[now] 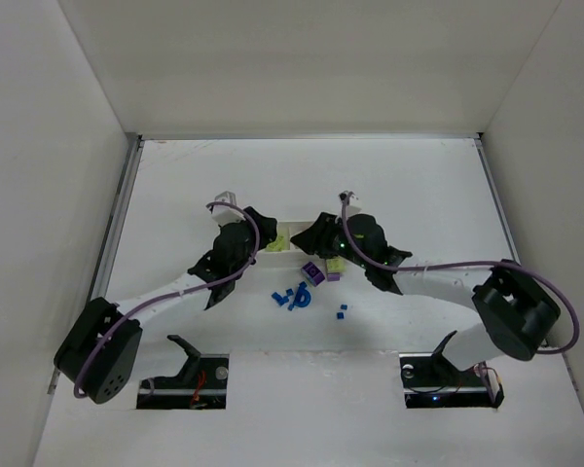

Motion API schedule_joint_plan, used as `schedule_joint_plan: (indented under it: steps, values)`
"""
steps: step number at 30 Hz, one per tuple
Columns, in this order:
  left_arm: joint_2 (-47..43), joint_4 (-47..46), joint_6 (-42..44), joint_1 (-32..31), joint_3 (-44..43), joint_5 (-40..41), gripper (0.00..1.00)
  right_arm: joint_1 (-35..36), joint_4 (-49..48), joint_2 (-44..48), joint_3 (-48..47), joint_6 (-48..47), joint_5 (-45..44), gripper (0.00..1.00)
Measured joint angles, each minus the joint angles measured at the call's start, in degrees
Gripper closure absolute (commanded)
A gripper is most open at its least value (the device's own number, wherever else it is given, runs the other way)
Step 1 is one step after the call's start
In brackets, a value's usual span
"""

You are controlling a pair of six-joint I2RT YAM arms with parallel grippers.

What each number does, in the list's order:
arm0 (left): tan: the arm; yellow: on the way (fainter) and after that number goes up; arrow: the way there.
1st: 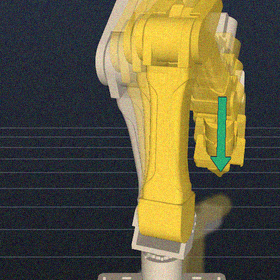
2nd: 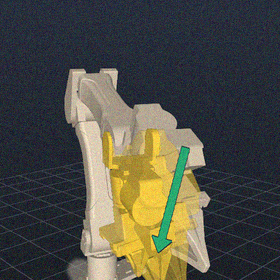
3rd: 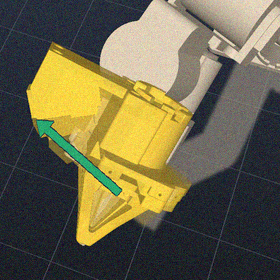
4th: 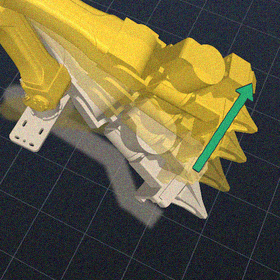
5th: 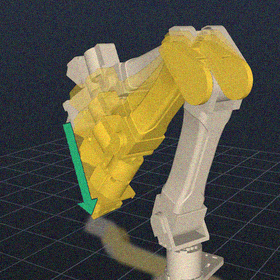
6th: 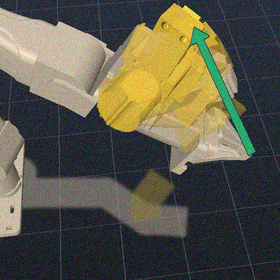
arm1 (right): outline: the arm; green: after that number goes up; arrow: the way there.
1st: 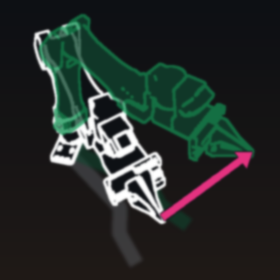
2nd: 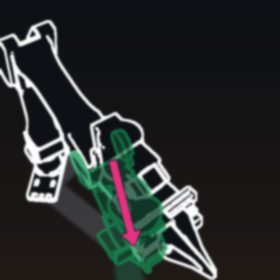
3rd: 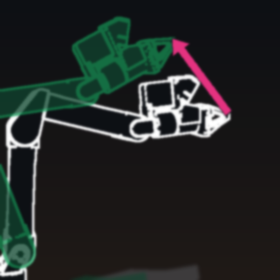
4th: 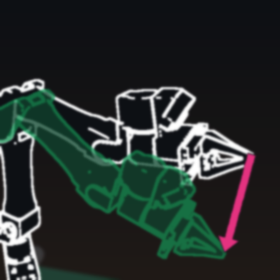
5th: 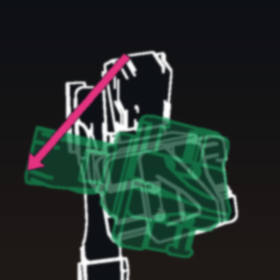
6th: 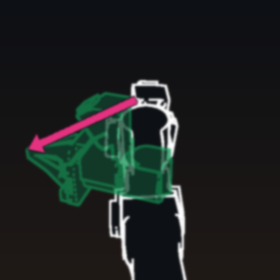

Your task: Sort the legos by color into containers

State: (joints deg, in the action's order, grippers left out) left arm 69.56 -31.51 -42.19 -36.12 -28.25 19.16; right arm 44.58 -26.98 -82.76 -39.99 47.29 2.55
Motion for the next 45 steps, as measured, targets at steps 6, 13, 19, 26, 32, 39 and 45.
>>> schedule_joint_plan:
  steps: [6, 13, 19, 26, 32, 39, 45]
  values:
    - [-7.6, 1.0, 0.1, 1.9, 1.5, 0.4, 0.57, 1.3, 1.4, -7.2, -5.8, -1.7, -1.7, 0.73]
    - [-21.5, 7.0, -0.6, 4.9, 6.6, 1.6, 0.57, 3.2, 6.1, -15.3, -16.0, -4.7, -5.7, 0.66]
    - [-26.8, 11.9, -1.3, 6.2, 8.4, 2.2, 0.57, 3.6, 9.5, -19.9, -22.7, -6.3, -8.7, 0.5]
    - [-26.9, 13.9, -1.7, 6.1, 9.0, 2.1, 0.57, 4.0, 12.6, -20.7, -24.7, -7.6, -11.2, 0.32]
    - [-25.8, 13.9, -1.8, 4.8, 9.0, 2.1, 0.57, 4.3, 13.5, -13.8, -19.3, -8.9, -12.8, 0.46]
    - [-25.5, 13.9, -1.7, 2.5, 9.0, 2.1, 0.57, 4.6, 16.9, 5.1, -4.3, -11.5, -17.7, 0.76]
    - [-23.1, 13.6, -1.0, -0.7, 7.2, 2.1, 0.57, 6.4, 27.4, 14.4, 3.7, -11.3, -23.7, 0.52]
